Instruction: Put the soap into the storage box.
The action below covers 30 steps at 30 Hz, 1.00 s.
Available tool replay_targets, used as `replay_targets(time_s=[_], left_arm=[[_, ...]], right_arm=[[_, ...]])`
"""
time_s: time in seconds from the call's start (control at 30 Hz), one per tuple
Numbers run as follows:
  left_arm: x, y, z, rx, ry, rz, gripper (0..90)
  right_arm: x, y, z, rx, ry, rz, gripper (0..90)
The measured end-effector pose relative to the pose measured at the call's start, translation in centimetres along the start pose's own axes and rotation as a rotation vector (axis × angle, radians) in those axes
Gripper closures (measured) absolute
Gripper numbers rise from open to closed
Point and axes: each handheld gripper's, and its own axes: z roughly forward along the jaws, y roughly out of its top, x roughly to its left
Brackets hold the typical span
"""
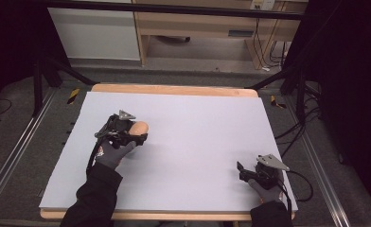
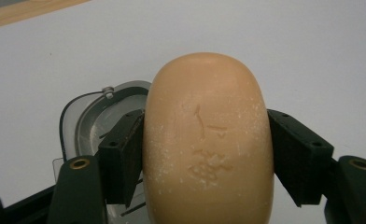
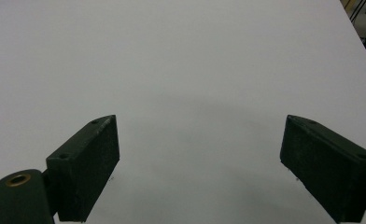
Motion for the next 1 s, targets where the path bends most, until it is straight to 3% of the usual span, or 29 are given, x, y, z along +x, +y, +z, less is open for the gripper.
replay_targets(time_s=[0.63, 1.0], left_arm=[[1.7, 0.1, 1.1, 0.009, 0.058, -0.038, 31.8], [2.6, -0.6, 1.9, 0.034, 0.077, -0.064, 31.8]], right_arm=[[0.0, 0.0, 0.0, 0.002, 0.0, 0.0, 11.9], [0.0, 0.0, 0.0, 0.002, 0.0, -0.001, 11.9]])
